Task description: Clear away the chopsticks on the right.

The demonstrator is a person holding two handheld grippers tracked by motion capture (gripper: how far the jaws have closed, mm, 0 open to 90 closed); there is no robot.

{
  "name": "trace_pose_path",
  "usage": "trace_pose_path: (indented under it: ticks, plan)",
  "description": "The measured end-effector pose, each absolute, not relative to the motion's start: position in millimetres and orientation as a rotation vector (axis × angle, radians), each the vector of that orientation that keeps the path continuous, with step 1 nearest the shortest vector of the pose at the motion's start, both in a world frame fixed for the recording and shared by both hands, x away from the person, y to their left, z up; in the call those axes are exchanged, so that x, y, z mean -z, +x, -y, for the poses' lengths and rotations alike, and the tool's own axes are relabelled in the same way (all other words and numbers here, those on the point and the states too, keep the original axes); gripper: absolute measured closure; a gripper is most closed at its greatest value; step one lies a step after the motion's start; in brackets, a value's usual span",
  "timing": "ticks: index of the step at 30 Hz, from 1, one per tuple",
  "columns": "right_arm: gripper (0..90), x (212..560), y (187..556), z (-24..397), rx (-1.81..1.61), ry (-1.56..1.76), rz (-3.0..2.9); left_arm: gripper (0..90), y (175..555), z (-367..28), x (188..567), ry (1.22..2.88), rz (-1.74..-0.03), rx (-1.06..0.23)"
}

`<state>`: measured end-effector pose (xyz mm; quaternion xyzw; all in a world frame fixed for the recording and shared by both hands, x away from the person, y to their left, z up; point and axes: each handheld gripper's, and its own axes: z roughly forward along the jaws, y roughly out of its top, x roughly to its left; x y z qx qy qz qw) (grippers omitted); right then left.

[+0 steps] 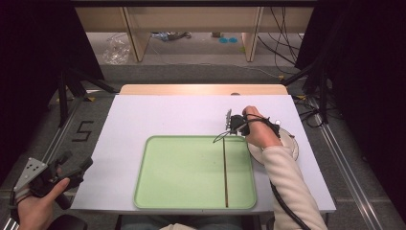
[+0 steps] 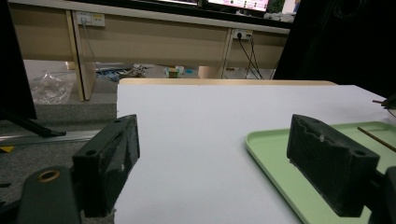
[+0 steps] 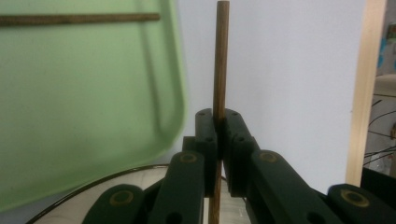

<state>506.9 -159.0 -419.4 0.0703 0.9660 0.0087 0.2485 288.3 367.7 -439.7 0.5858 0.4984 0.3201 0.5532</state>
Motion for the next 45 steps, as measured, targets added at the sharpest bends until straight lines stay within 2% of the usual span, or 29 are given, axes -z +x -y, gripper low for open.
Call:
trace_pose_path:
  ticks: [24, 45]
  plan:
    - [87.2, 375, 500, 156, -0.311, 0.293, -2.417, 17.1, 287, -367, 440, 1.363, -1.212, -0.750]
    - [87.2, 346, 491, 162, -0.745, 0.500, -2.282, 17.3, 288, -368, 440, 1.376, -1.192, -0.756]
